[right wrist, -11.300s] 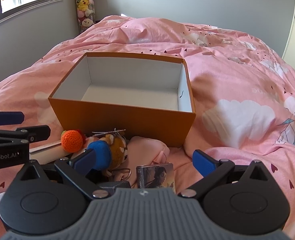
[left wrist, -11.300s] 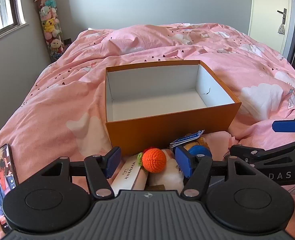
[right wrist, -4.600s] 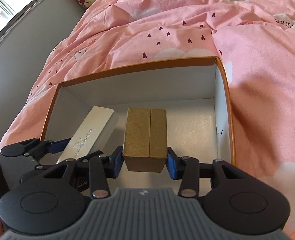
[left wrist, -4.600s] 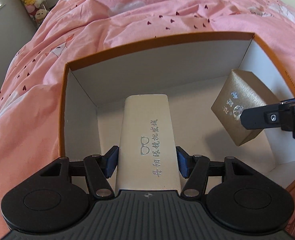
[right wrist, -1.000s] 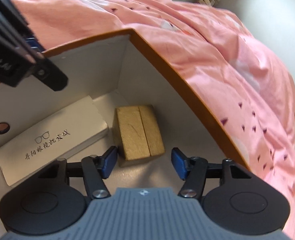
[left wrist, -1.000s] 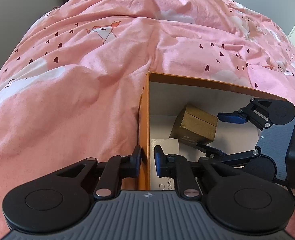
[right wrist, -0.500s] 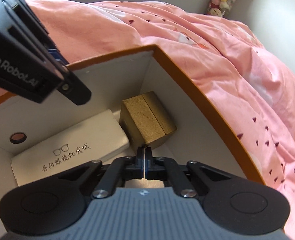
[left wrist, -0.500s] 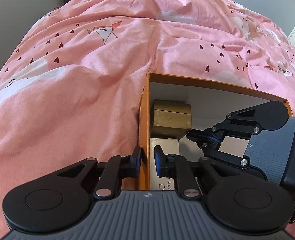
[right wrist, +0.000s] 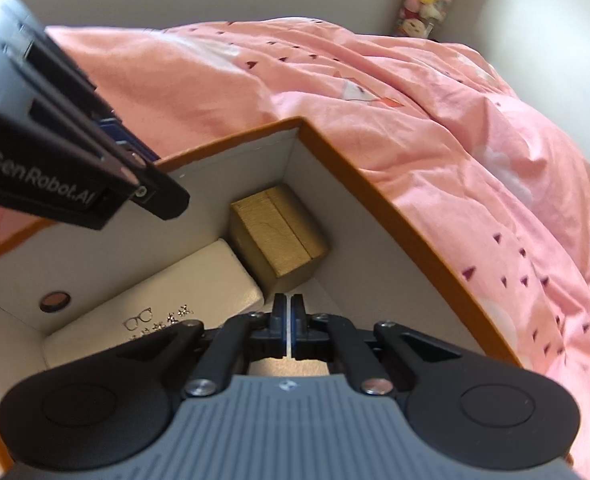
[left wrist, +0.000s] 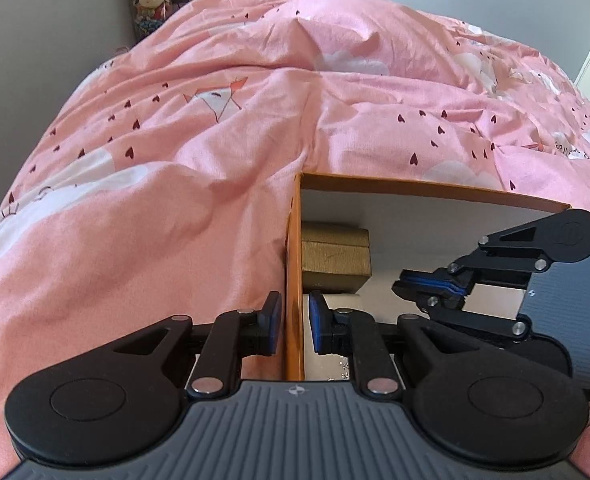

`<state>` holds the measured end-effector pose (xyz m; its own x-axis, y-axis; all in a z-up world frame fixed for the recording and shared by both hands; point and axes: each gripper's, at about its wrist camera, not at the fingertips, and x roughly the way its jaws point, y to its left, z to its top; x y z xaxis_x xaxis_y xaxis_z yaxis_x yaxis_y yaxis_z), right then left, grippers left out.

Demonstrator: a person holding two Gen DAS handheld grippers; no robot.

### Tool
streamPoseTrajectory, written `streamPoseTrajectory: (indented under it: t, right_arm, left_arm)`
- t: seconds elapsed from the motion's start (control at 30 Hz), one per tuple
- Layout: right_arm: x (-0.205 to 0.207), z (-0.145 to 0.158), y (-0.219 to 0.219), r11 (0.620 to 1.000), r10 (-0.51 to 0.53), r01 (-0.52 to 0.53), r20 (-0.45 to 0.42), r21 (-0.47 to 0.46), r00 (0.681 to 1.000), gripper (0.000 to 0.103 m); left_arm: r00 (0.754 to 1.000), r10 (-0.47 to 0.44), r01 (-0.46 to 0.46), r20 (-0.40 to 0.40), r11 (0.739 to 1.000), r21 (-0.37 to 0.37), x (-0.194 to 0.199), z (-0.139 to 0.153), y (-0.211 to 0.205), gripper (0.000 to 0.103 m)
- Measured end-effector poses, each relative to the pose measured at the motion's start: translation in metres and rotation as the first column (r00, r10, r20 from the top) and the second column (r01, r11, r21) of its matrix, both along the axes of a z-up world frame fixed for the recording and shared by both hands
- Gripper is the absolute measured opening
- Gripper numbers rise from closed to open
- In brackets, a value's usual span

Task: Organize objects
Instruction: 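Open the right tool to set the gold cube beside the glasses case, then grasp the white-and-pink plush with the left tool while the right tool grasps the blue bear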

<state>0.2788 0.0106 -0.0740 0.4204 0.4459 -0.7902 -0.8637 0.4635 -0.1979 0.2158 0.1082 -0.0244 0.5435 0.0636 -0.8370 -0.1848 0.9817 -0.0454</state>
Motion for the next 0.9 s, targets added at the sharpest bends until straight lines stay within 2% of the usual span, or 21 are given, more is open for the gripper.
streamPoseTrajectory:
  t: [0.2,0.4,0.5,0.67,0.8,0.9]
  right_arm:
    - [-0.026,0.036,-0.031,0.985,-0.148,0.152,-0.051,0.082,0.988,0.005]
    - [-0.065,0.065,-0.067,0.944,-0.246,0.269,-0.135,0.194,0.960,0.008]
    - [-0.087,0.075,-0.086,0.918,-0.282,0.313,-0.155,0.242,0.947,0.009]
    - [-0.121,0.082,-0.111,0.879,-0.342,0.385,-0.193,0.280,0.920,0.011]
    - [-0.144,0.076,-0.124,0.856,-0.376,0.437,-0.247,0.277,0.893,0.011]
    - [-0.154,0.064,-0.131,0.835,-0.410,0.493,-0.320,0.246,0.854,0.012]
  left_arm:
    - [0.991,-0.024,0.010,0.134,0.994,0.110,-0.027,0.030,-0.021,0.019]
    - [0.979,-0.086,0.074,0.185,0.995,0.073,-0.061,0.057,-0.031,0.019]
    - [0.977,-0.138,0.133,0.164,0.990,0.040,-0.079,0.064,-0.036,0.019]
    - [0.971,-0.219,0.226,0.098,0.971,-0.072,-0.104,0.057,-0.045,0.019]
    - [0.966,-0.255,0.258,0.039,0.955,-0.149,-0.121,0.037,-0.052,0.019]
    - [0.968,-0.251,0.238,-0.025,0.943,-0.233,-0.127,0.014,-0.050,0.019]
